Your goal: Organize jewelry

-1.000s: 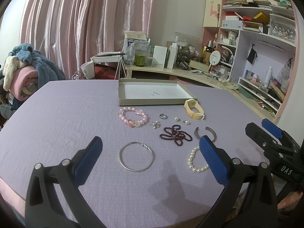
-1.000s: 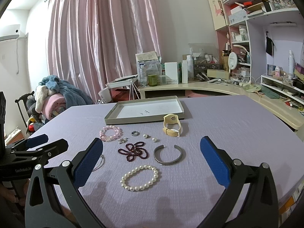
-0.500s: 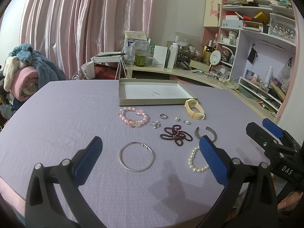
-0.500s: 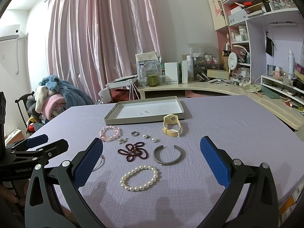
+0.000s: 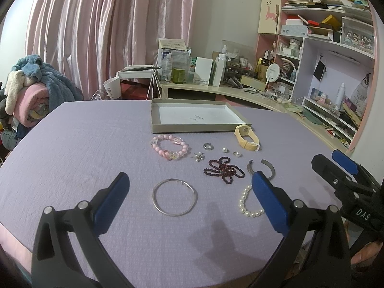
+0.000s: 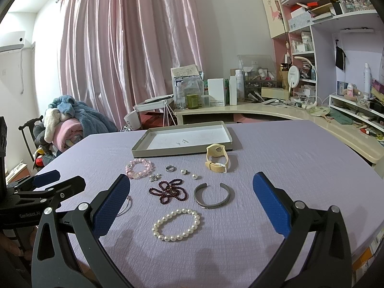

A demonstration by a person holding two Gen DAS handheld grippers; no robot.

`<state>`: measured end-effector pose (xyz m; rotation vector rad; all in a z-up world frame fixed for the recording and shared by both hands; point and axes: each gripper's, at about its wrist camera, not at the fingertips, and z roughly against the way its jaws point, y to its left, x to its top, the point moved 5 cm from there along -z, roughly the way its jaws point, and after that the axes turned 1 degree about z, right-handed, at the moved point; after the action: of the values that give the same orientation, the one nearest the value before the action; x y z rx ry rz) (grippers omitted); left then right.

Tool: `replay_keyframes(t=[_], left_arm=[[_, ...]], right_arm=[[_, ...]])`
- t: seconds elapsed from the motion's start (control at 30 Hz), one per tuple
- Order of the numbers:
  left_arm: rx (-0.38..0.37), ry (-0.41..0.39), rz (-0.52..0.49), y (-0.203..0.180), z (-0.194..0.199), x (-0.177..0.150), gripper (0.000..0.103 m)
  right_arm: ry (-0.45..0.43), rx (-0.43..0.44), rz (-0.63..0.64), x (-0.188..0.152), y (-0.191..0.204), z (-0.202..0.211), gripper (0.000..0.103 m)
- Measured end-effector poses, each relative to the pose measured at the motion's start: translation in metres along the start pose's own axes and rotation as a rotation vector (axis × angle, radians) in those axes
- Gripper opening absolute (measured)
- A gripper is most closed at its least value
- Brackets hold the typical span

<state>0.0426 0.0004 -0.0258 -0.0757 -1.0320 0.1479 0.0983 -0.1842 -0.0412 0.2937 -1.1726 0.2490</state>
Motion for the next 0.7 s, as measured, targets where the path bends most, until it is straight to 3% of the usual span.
replay_keyframes(t=[0.37,0.5,0.7], left_arm=[[0.001,0.002,-0.001,0.000,0.000,0.000,0.101],[0.006,0.009,0.003,0.018,-0.004,-0.004,0.101],[0.068,0.057,0.039,0.034,-0.016,-0.005,0.101]], right_arm=[[0.003,-0.002,-0.005,0.002,0.003,-0.001,0.102],[0.013,-0.004,-0.008,0.000,0.003,-0.001,0.102],[0.078,-0.054,-0.026,-0.012,-0.019,-0.023,0.102]])
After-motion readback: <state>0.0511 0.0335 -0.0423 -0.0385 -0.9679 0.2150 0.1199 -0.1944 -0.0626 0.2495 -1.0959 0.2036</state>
